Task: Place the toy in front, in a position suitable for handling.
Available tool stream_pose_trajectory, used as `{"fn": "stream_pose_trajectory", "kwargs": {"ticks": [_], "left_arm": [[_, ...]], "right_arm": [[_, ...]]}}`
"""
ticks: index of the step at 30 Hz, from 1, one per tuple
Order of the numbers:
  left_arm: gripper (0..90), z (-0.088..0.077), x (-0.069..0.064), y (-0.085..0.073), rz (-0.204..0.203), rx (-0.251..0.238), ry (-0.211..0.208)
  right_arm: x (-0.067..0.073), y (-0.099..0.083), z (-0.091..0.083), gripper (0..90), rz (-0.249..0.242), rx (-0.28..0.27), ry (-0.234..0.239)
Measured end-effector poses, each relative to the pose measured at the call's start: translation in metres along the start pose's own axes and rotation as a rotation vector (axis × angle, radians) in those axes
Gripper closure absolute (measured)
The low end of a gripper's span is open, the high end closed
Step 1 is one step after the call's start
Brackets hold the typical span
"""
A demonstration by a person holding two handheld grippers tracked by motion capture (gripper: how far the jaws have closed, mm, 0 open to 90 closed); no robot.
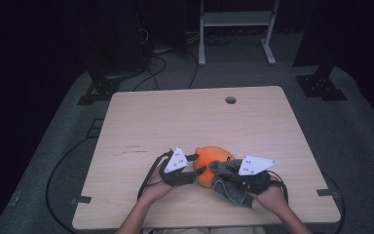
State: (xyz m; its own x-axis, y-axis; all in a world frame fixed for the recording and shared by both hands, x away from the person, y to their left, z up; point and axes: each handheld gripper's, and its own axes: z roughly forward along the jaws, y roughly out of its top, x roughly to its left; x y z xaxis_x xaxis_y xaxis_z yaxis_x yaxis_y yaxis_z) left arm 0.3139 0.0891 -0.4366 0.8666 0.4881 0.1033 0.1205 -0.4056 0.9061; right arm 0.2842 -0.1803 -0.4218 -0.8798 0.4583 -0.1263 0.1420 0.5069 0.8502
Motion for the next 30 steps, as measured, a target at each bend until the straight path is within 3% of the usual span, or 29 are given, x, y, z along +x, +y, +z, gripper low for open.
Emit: {"fn": "stream_pose_trajectory", "kwargs": {"ticks": [4, 7, 10, 14, 17, 19, 22, 27, 30], "left_arm": [[45.8, 0.001, 0.001, 0.0, -0.015, -0.004, 0.002], [46.0, 0.002, 0.001, -0.001, -0.008, 0.003, 0.015], [46.3, 0.004, 0.001, -0.002, -0.023, 0.001, 0.029], [45.2, 0.007, 0.002, -0.003, -0.027, 0.017, 0.07], [42.2, 0.004, 0.004, -0.003, -0.033, 0.002, 0.057], [41.5, -0.001, 0.006, 0.001, -0.048, -0.038, -0.003], [44.8, -0.001, 0.007, 0.002, -0.055, -0.035, -0.027], [52.2, 0.003, 0.005, -0.001, -0.028, -0.011, -0.01], [53.1, 0.005, 0.006, -0.003, -0.052, -0.021, -0.011]], "right_arm": [[-0.016, -0.012, -0.008, 75.2, 0.032, 0.033, -0.058], [-0.019, -0.016, -0.016, 75.2, 0.048, 0.035, -0.089], [-0.008, -0.009, -0.016, 75.2, 0.026, -0.013, -0.042], [0.003, -0.001, -0.003, 75.0, -0.018, -0.001, -0.014], [-0.002, -0.004, 0.001, 75.2, -0.007, 0.012, -0.016], [-0.006, -0.006, -0.001, 75.1, 0.01, 0.007, -0.028], [-0.009, -0.01, -0.003, 75.0, 0.028, 0.001, -0.035], [-0.009, -0.009, -0.01, 75.2, 0.035, 0.003, -0.076], [0.004, -0.003, -0.011, 75.3, 0.01, -0.054, -0.027]]}}
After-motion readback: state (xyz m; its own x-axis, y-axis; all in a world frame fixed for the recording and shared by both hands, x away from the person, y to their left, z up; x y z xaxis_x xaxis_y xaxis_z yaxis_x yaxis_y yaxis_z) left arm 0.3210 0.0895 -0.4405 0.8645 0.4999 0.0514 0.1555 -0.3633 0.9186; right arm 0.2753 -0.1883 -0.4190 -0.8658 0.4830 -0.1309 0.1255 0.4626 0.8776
